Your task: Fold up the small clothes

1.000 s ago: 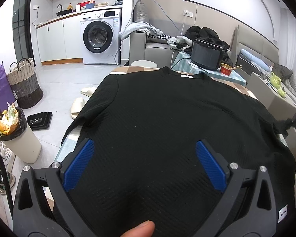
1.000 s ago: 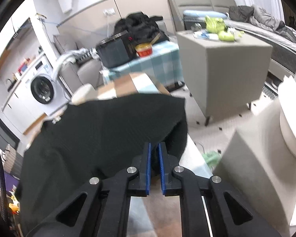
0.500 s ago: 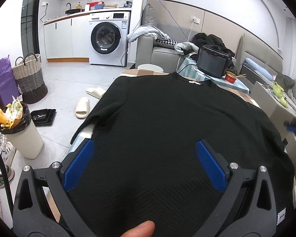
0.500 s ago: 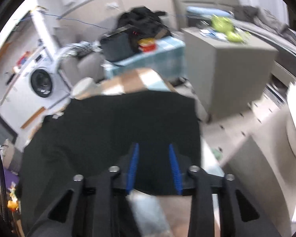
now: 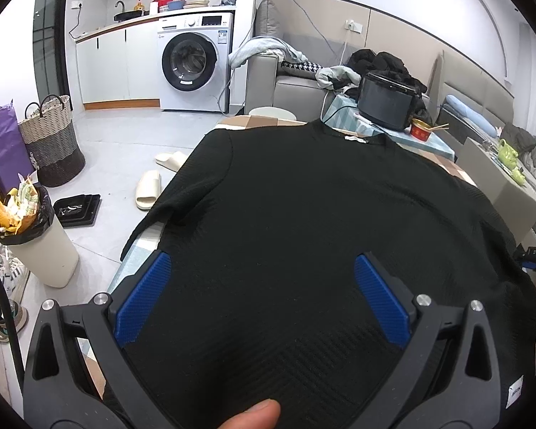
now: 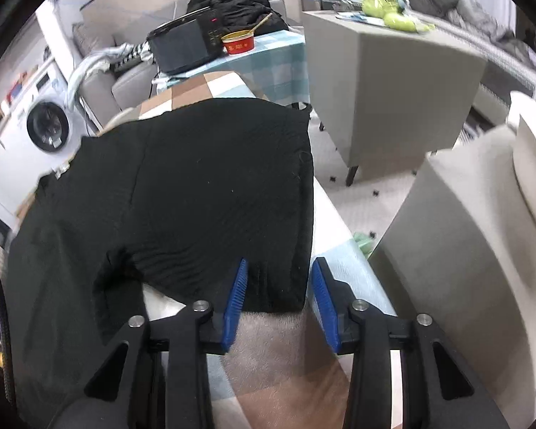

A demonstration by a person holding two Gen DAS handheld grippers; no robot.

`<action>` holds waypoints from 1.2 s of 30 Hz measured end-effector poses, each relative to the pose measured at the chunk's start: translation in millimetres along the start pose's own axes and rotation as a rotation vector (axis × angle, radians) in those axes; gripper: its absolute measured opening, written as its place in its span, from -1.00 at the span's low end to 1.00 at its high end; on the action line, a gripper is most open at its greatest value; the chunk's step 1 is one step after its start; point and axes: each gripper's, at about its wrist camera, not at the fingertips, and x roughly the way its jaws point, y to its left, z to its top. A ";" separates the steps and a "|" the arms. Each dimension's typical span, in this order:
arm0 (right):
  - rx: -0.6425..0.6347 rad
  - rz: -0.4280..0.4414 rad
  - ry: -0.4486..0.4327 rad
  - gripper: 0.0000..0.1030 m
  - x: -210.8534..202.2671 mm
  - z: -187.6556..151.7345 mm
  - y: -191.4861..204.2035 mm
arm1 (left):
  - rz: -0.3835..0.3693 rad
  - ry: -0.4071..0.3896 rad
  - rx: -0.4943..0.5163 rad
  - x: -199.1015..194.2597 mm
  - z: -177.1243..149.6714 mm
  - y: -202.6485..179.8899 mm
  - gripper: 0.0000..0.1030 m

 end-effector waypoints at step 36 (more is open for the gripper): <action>-0.059 0.263 -0.124 -0.02 -23.3 55.1 79.3 | 0.064 -0.009 -0.034 -1.2 -0.7 21.4 0.99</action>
